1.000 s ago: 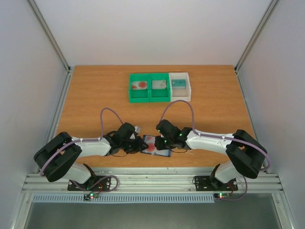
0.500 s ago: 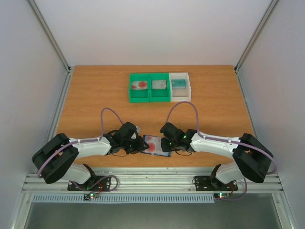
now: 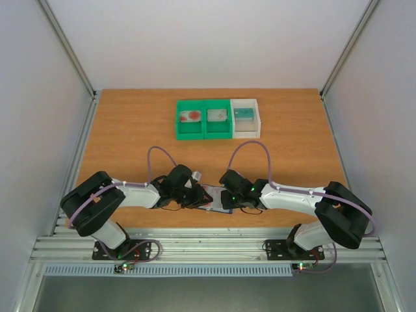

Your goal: Take the credit cards out of the card holder

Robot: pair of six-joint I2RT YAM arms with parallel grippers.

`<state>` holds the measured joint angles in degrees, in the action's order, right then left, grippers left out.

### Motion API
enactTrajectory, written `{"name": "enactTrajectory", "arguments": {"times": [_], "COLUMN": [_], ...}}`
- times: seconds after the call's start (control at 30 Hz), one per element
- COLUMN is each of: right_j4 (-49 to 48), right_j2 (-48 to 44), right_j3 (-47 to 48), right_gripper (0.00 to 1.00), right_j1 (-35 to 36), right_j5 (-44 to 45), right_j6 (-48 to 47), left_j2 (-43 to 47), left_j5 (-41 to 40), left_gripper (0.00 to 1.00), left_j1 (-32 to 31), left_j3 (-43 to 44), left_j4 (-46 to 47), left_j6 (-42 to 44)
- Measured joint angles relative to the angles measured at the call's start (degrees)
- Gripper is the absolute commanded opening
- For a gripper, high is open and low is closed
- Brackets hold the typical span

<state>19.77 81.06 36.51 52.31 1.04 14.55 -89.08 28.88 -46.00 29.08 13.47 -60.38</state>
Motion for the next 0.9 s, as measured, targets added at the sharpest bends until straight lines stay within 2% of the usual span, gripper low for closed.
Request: {"name": "enactTrajectory", "arguments": {"times": [0.2,0.53,0.9], "right_j4": [-0.5,-1.3,-1.3], "right_j2": [0.0,0.0,0.0], "right_j3": [-0.2,-0.4,-0.4], "right_gripper": [0.03,0.02,0.02], "right_j1": [0.0,0.0,-0.1], "right_j5": [0.0,0.0,0.0], "right_j6": [0.0,0.0,0.2], "left_j2": [-1.4,-2.6,-4.0], "left_j5": [0.9,1.2,2.6], "left_gripper": [0.25,0.17,0.01], "left_j1": [0.0,0.0,0.0], "left_j3": [0.1,0.3,-1.1], "left_j4": [2.2,3.8,9.7], "left_j6": [0.0,-0.7,-3.5]}}
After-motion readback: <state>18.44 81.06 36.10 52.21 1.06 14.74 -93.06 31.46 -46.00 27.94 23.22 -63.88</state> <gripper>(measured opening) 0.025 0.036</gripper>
